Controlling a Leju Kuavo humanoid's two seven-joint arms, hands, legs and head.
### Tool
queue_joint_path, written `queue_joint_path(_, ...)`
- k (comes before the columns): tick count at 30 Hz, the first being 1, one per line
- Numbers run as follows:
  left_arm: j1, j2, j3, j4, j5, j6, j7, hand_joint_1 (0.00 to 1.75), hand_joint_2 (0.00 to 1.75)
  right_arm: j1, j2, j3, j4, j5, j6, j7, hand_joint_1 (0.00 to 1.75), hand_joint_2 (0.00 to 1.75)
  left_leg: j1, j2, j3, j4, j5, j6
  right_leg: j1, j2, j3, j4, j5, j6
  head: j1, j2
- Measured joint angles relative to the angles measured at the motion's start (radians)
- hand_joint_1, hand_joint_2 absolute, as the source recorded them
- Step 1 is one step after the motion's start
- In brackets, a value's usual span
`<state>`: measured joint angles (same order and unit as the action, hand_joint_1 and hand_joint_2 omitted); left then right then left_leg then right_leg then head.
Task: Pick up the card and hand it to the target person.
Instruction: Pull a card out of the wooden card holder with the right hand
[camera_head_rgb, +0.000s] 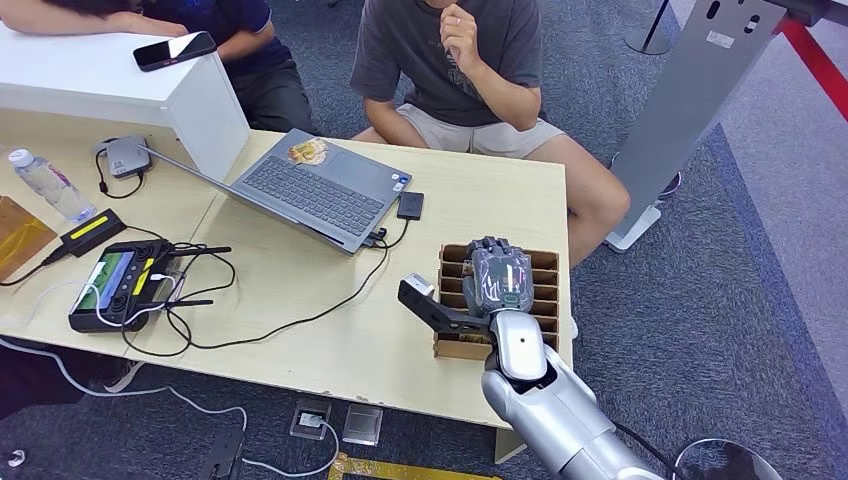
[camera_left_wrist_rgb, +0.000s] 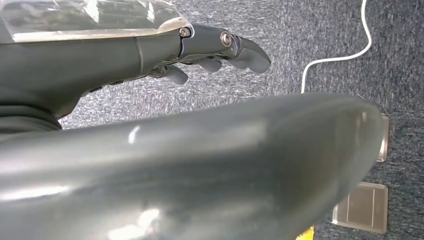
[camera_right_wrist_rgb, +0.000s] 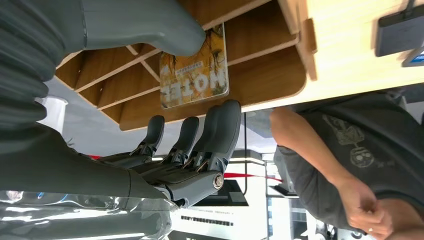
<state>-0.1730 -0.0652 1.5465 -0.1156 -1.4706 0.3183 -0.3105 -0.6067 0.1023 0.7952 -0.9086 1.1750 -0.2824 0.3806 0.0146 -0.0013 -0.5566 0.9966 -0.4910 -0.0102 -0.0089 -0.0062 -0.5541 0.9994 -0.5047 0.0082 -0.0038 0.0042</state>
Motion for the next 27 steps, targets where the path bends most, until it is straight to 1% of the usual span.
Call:
queue_joint_path(8, 0.0, 0.0, 0.0, 0.0, 0.008, 0.007, 0.0, 0.0, 0.0, -0.003, -0.008, -0.014, 0.012, -0.01, 0.001, -0.013, 0.85, 1.75, 0.0, 0.0, 0.0, 0.0, 0.0, 0.0, 0.0, 0.0, 0.0, 0.0, 0.0, 0.0, 0.0, 0.0)
queue_joint_path(13, 0.0, 0.0, 0.0, 0.0, 0.014, 0.008, 0.002, 0.0, 0.0, -0.004, -0.006, -0.014, 0.025, -0.012, 0.001, -0.017, 0.98, 1.75, 0.0, 0.0, 0.0, 0.0, 0.0, 0.0, 0.0, 0.0, 0.0, 0.0, 0.0, 0.0, 0.0, 0.0)
queue_joint_path(21, 0.0, 0.0, 0.0, 0.0, 0.02, 0.011, 0.004, 0.0, 0.0, -0.005, -0.002, -0.014, 0.037, -0.013, 0.001, -0.018, 1.02, 1.75, 0.0, 0.0, 0.0, 0.0, 0.0, 0.0, 0.0, 0.0, 0.0, 0.0, 0.0, 0.0, 0.0, 0.0)
queue_joint_path(24, 0.0, 0.0, 0.0, 0.0, 0.02, 0.011, 0.007, 0.0, 0.0, -0.005, -0.002, -0.014, 0.041, -0.014, 0.002, -0.018, 1.12, 1.75, 0.0, 0.0, 0.0, 0.0, 0.0, 0.0, 0.0, 0.0, 0.001, 0.0, 0.0, 0.0, 0.0, 0.0)
queue_joint_path(27, 0.0, 0.0, 0.0, 0.0, 0.019, 0.011, 0.009, 0.0, 0.0, -0.005, 0.0, -0.014, 0.042, -0.016, 0.001, -0.018, 1.28, 1.75, 0.0, 0.0, 0.001, 0.0, 0.0, 0.0, 0.0, 0.0, 0.001, 0.0, 0.0, 0.0, 0.0, 0.0)
